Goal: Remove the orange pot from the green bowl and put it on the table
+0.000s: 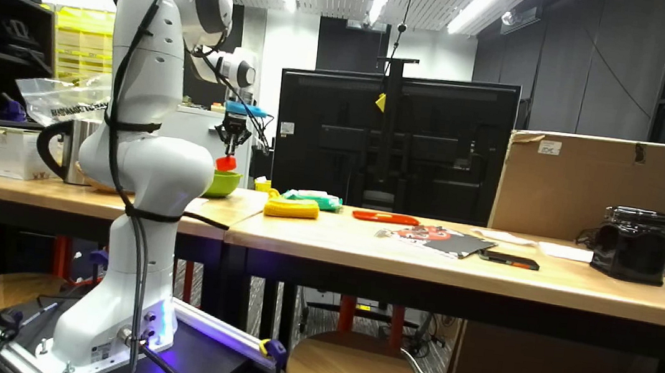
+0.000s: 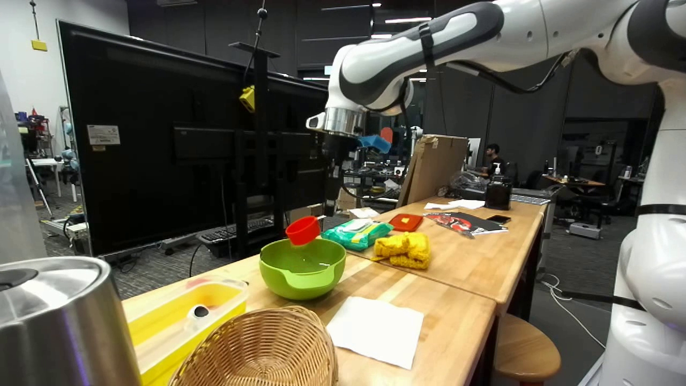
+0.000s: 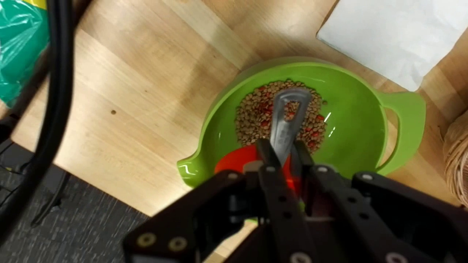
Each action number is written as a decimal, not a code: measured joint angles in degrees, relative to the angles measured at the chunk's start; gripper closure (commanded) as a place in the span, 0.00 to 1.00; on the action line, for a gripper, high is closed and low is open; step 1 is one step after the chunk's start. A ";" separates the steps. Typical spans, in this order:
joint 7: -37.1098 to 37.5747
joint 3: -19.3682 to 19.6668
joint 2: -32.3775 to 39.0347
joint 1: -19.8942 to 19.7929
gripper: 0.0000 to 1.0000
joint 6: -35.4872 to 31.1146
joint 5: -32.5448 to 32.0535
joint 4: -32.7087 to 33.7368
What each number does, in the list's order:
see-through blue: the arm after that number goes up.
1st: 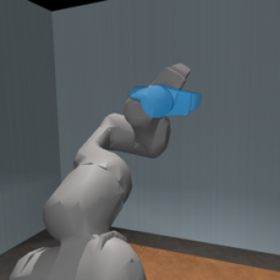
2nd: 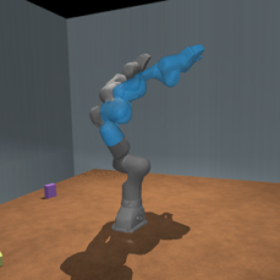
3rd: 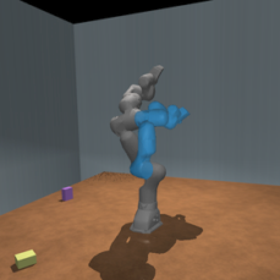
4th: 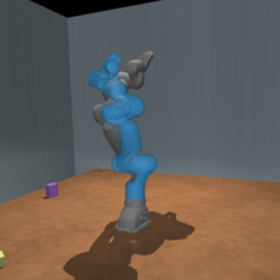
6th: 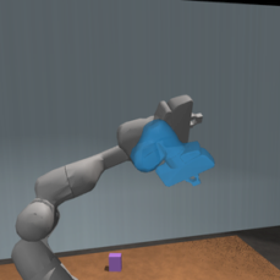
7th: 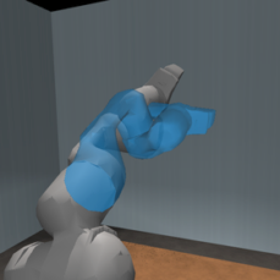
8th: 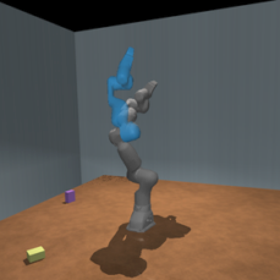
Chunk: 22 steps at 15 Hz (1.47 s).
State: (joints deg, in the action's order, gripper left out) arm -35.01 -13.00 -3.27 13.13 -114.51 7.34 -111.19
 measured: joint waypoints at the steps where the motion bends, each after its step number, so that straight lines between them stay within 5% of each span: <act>1: 1.19 0.03 -1.23 0.00 0.97 0.03 -0.58 -0.33; 11: 11.02 3.03 -16.02 -0.02 0.97 -1.64 -1.99 -13.32; 22: 21.29 4.31 -22.22 -0.02 0.97 -14.92 -2.03 -29.41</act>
State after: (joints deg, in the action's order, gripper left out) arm -13.73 -8.69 -25.49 13.11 -129.43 5.31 -140.60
